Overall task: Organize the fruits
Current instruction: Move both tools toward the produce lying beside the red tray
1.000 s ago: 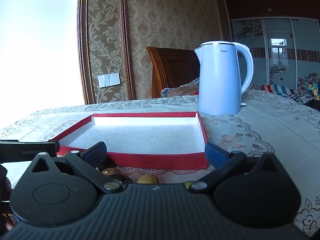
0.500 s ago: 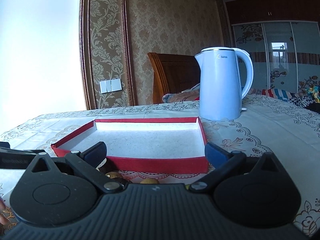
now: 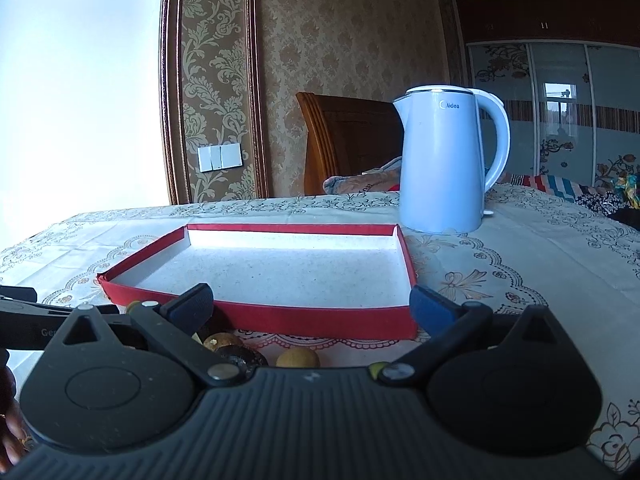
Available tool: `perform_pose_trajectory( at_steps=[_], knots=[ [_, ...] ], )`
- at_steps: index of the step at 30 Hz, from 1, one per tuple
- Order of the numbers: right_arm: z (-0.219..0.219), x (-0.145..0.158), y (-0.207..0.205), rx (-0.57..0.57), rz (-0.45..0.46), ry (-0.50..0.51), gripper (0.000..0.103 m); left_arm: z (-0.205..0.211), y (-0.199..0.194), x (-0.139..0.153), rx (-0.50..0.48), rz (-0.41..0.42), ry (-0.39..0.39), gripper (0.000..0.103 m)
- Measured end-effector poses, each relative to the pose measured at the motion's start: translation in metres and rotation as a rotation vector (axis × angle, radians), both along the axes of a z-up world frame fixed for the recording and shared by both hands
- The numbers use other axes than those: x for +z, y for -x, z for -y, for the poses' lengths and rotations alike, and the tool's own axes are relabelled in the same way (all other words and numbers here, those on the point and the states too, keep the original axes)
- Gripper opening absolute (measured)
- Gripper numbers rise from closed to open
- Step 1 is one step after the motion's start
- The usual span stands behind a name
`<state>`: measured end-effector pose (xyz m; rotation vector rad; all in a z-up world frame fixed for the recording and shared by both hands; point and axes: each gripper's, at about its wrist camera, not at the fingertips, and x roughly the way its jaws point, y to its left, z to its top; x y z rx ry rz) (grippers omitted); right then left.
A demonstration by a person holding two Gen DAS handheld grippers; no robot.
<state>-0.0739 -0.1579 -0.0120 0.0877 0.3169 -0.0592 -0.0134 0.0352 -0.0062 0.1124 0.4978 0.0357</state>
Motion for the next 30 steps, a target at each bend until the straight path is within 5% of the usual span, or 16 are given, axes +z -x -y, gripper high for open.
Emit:
perform_pose_trajectory(
  at_steps=[30],
  knots=[
    [0.0074,-0.0019,-0.0036,-0.011,-0.028,-0.033,0.103,0.0001,-0.0080,-0.0043,-0.005,-0.045,0.003,0.103]
  ],
)
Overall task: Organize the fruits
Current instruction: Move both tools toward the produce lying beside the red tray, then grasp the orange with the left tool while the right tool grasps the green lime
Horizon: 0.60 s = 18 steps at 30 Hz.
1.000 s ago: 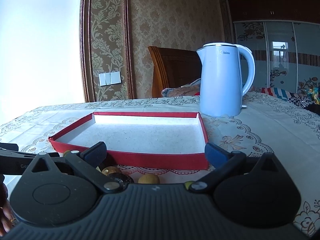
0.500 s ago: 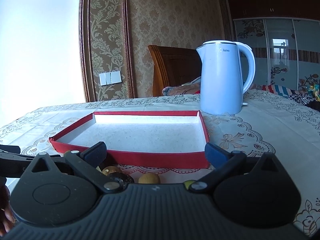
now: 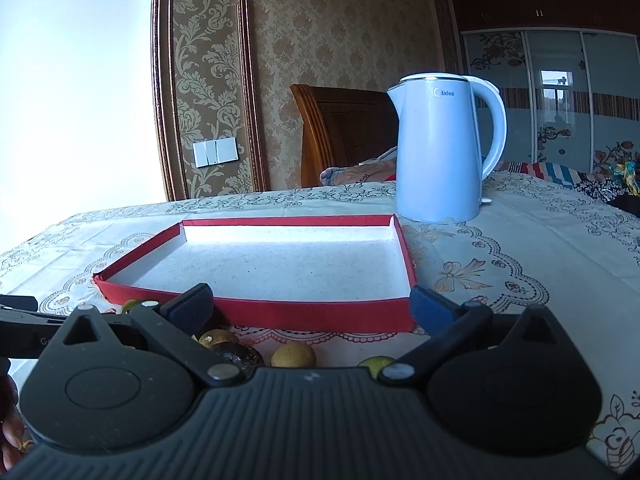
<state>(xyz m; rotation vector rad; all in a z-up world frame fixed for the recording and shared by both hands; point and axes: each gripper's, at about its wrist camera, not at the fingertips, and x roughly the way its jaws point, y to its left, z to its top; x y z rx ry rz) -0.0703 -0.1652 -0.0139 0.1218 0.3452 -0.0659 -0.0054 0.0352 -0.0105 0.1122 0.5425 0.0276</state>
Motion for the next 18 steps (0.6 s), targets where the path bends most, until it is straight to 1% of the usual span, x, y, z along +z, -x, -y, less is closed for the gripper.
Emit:
perform_pose_trajectory(
  at_steps=[2,5,8,10,13,15,18],
  knots=[
    [0.005,0.000,0.002,-0.004,0.004,-0.025,0.103,-0.002,0.000,0.000,-0.003,-0.006,0.002,0.103],
    [0.017,0.001,0.006,-0.021,-0.001,-0.059,0.103,-0.005,0.003,-0.001,-0.002,-0.006,-0.015,0.103],
    [0.028,0.002,0.014,-0.037,0.016,-0.062,0.103,-0.011,0.016,-0.001,-0.048,0.018,-0.032,0.103],
    [0.035,0.002,0.021,-0.053,0.033,-0.048,0.103,-0.012,0.024,-0.001,-0.085,0.033,-0.058,0.103],
    [0.048,0.002,0.027,-0.067,0.051,-0.089,0.103,-0.005,0.030,-0.003,-0.116,0.045,-0.106,0.103],
    [0.052,0.001,0.027,-0.075,0.049,-0.106,0.103,-0.001,0.028,-0.005,-0.129,0.035,-0.130,0.103],
    [0.053,0.001,0.026,-0.066,0.027,-0.079,0.103,0.003,0.023,-0.007,-0.146,0.006,-0.144,0.103]
  ],
)
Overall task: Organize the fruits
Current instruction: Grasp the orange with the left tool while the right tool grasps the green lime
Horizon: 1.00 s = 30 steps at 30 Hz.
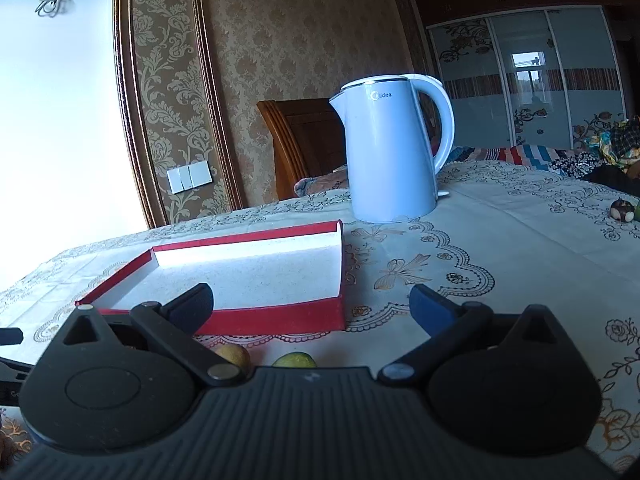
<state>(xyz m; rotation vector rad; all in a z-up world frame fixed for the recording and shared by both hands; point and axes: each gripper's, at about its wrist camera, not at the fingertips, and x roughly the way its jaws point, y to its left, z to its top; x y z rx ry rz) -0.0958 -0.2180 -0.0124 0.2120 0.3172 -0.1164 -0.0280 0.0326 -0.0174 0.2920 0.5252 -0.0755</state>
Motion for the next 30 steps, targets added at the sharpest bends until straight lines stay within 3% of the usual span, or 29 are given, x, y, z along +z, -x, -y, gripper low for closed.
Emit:
perform_pose_trajectory(
  at_steps=[4,9,16,19,21,26,28,30],
  knots=[
    [0.002,0.001,0.004,0.004,-0.029,0.081,0.103,-0.003,-0.011,-0.003,0.006,-0.058,0.017,0.102],
    [0.024,0.006,0.020,0.017,-0.059,0.130,0.103,-0.013,-0.017,-0.006,0.009,-0.116,0.101,0.096],
    [0.033,-0.002,0.043,0.140,-0.148,0.087,0.103,-0.012,-0.015,-0.006,-0.020,-0.116,0.117,0.081],
    [0.018,-0.007,0.048,0.194,-0.162,0.138,0.090,-0.009,-0.013,-0.005,-0.047,-0.113,0.122,0.069],
    [0.006,-0.010,0.047,0.224,-0.177,0.175,0.088,-0.007,-0.011,-0.005,-0.061,-0.107,0.114,0.063],
    [-0.008,-0.015,0.031,0.262,-0.228,0.184,0.071,-0.003,-0.008,-0.005,-0.102,-0.108,0.124,0.042],
    [-0.008,-0.020,0.023,0.259,-0.262,0.165,0.066,0.000,-0.007,-0.005,-0.102,-0.099,0.110,0.042],
    [-0.007,-0.023,0.019,0.271,-0.286,0.135,0.053,0.000,-0.007,-0.005,-0.102,-0.099,0.112,0.041]
  ],
)
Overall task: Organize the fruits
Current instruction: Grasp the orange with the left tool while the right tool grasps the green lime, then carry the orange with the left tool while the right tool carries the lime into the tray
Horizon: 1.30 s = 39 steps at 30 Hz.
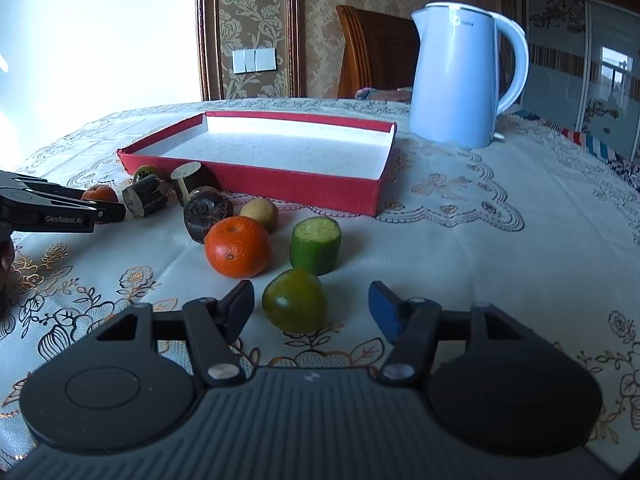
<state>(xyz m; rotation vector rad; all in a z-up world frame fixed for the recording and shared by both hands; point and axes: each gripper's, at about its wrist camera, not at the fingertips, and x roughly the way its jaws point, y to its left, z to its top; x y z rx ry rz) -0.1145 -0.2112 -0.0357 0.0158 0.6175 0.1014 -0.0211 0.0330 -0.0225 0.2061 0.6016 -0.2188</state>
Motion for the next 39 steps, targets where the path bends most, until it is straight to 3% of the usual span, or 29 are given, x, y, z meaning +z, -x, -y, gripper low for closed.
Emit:
perform_pose_trajectory(
  at_steps=[7,10,15,24,31,39],
  knots=[
    [-0.005,-0.002,-0.001,0.031,0.004,0.008,0.031,0.000,0.001,0.000,0.007,-0.003,0.004,0.041],
    [-0.009,-0.002,0.000,0.037,0.010,0.036,0.031,0.000,0.001,0.000,0.009,-0.003,0.004,0.041],
    [-0.002,0.002,0.002,0.020,0.029,0.002,0.031,0.000,0.004,0.002,0.035,0.022,-0.008,0.040],
    [-0.001,0.028,0.002,-0.003,0.157,0.016,0.031,0.005,0.007,0.017,0.029,0.031,0.056,0.040],
    [-0.009,0.052,-0.028,-0.007,0.243,0.040,0.031,0.030,-0.006,0.036,-0.015,0.045,0.090,0.040],
    [-0.012,0.055,-0.084,-0.054,0.234,0.060,0.031,0.053,-0.040,0.046,-0.018,0.047,0.112,0.040]
  ],
)
